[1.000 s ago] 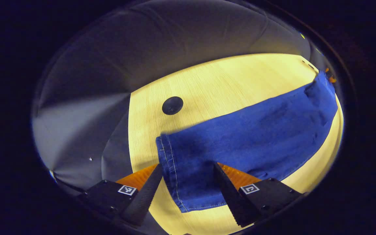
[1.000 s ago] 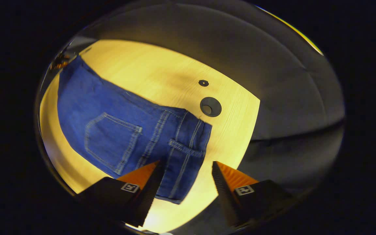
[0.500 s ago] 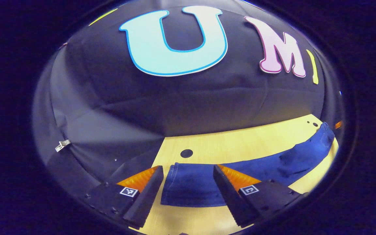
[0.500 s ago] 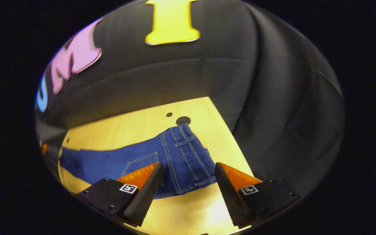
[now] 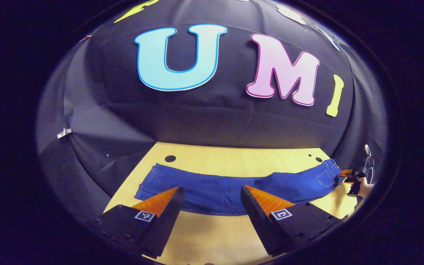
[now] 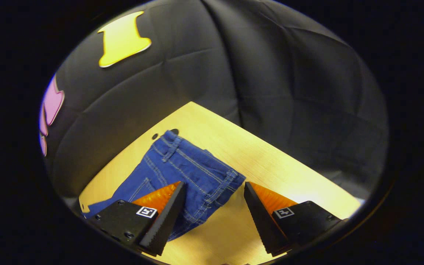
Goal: Grasp the waist and the cuffs of the jeans and fold them to make the two legs overlap; first hold the waist and fold one-third of the jeans toward the cuffs, then hold the cuffs and fold the remaining one-third in the same direction to finish folding.
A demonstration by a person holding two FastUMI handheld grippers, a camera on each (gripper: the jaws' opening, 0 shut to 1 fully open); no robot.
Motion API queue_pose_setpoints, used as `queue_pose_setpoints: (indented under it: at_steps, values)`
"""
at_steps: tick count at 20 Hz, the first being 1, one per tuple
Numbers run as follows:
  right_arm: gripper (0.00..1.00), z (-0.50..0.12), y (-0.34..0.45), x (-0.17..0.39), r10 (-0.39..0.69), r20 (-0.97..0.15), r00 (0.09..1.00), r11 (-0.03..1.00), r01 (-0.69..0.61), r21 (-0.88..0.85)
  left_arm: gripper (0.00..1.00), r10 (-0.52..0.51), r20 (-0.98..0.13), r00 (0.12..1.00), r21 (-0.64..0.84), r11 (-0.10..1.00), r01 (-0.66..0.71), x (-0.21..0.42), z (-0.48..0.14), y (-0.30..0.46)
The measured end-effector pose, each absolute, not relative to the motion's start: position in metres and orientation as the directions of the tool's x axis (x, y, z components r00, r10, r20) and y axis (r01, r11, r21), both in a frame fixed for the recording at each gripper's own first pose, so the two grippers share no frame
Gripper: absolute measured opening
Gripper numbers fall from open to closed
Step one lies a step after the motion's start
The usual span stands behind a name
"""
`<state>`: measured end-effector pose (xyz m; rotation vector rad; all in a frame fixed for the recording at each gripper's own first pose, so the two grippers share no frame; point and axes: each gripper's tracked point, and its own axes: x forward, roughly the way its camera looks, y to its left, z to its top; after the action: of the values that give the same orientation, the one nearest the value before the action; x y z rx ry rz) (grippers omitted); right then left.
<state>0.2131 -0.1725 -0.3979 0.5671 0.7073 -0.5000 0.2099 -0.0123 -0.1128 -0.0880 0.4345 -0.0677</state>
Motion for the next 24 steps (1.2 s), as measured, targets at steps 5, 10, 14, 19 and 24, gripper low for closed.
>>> queue_pose_setpoints:
  at_steps: [5,10,14,19,24]
  values:
    - [0.98,-0.4,-0.172,0.234,-0.241,-0.679,0.693,0.71,0.603,0.363,0.98,-0.088,-0.435,0.896,-0.108,0.993,0.045,0.215,-0.117,-0.022]
    - [0.74,-0.406,-0.167,0.243,-0.265,-0.676,0.688,0.708,0.615,0.348,0.96,-0.152,-0.45,0.88,-0.094,0.988,0.123,0.217,-0.126,-0.048]
    - [0.38,-0.411,-0.16,0.252,-0.194,-0.673,0.714,0.69,0.587,0.424,0.96,-0.153,-0.457,0.876,-0.045,0.988,0.149,0.221,-0.132,-0.057]
    - [0.16,-0.402,-0.159,0.257,-0.138,-0.642,0.754,0.707,0.529,0.469,0.96,-0.166,-0.465,0.87,-0.073,0.986,0.149,0.215,-0.148,-0.064]
    - [0.15,-0.31,-0.13,0.264,-0.137,-0.489,0.862,0.876,0.335,0.346,0.96,-0.151,-0.459,0.876,-0.1,0.988,0.117,0.195,-0.155,-0.044]
